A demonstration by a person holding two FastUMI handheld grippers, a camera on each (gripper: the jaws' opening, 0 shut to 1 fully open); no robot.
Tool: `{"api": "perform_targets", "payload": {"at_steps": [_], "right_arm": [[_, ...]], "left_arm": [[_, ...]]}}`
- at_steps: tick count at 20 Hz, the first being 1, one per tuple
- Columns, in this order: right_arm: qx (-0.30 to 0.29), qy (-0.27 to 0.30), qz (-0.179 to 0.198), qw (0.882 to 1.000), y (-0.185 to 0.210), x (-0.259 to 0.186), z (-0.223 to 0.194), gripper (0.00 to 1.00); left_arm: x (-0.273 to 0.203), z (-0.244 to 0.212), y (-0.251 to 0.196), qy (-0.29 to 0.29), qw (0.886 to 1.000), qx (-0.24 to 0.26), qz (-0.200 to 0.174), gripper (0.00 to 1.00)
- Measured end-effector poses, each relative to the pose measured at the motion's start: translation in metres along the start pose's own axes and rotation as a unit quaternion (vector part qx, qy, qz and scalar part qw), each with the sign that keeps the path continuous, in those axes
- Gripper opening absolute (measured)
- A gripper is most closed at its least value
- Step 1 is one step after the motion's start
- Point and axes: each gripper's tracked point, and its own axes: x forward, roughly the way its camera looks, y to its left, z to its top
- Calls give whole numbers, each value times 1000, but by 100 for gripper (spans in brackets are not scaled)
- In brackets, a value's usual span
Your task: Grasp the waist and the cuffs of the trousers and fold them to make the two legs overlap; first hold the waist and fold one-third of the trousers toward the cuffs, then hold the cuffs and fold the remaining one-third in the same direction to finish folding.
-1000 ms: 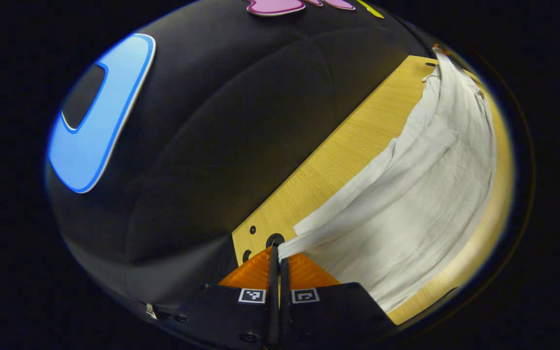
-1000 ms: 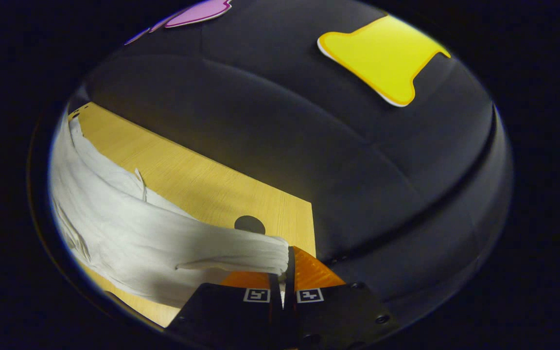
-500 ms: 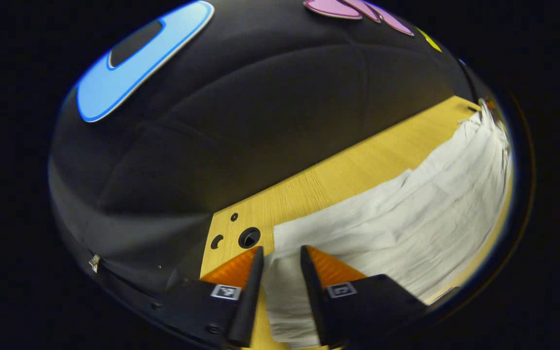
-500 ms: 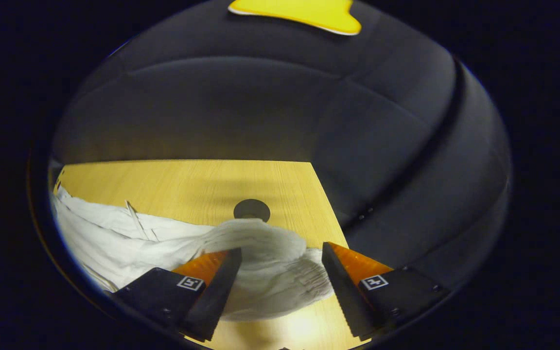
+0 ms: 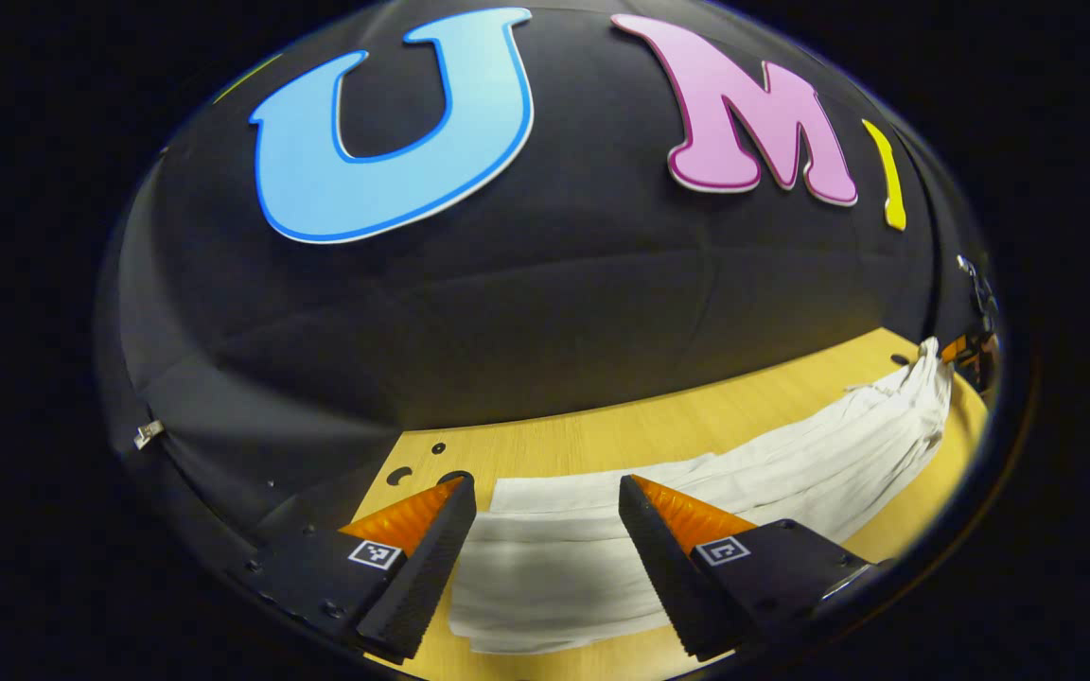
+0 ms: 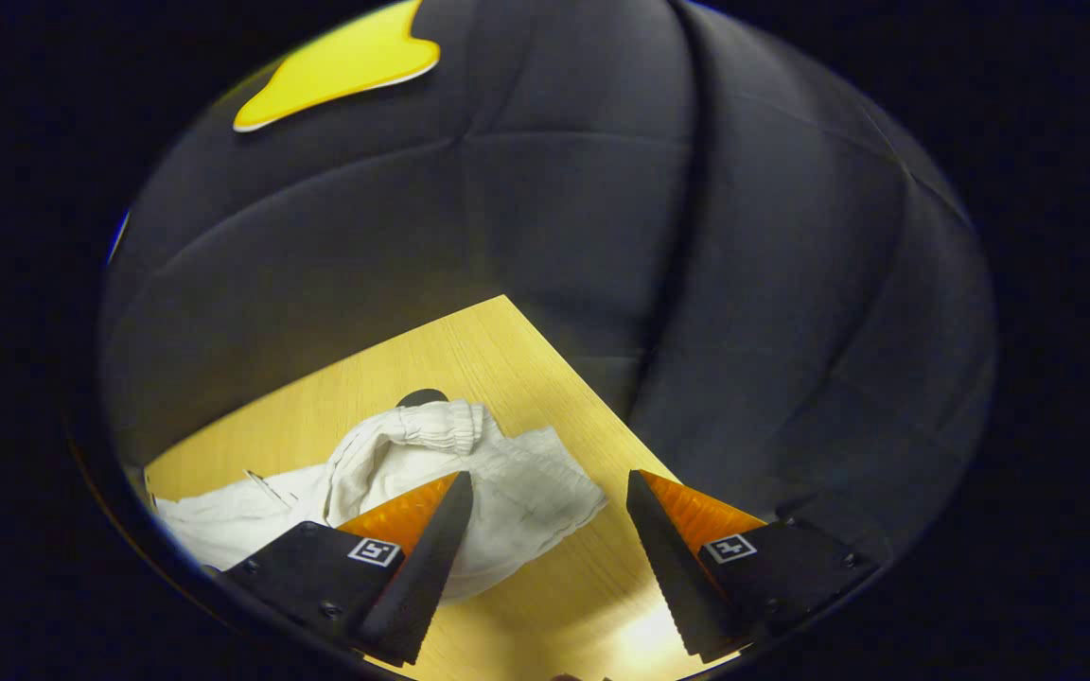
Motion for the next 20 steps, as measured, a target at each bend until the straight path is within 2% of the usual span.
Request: {"api": "perform_targets", "payload": {"at_steps": [3, 11, 13, 15, 17, 20], "right_arm": [[35, 11, 3, 999, 1, 4, -8, 99], [16, -1, 0, 1000, 0, 4, -3, 99], [14, 0, -7, 1000, 1, 2, -1, 96], [16, 6, -1, 1000, 13, 0, 3, 77], [26, 14, 7, 1000, 24, 2, -5, 33], [29, 23, 13, 999, 24, -1, -6, 22]], "left_arm": [[-28, 7, -15, -4, 1000, -19, -9, 96], [-74, 22, -60, -18, 998, -50, -25, 97], [-84, 23, -72, -14, 998, -62, -28, 97], [-92, 19, -77, -7, 996, -81, -25, 97], [-101, 10, -80, 10, 995, -102, -21, 97], [-110, 3, -69, 21, 992, -121, -1, 98]]}}
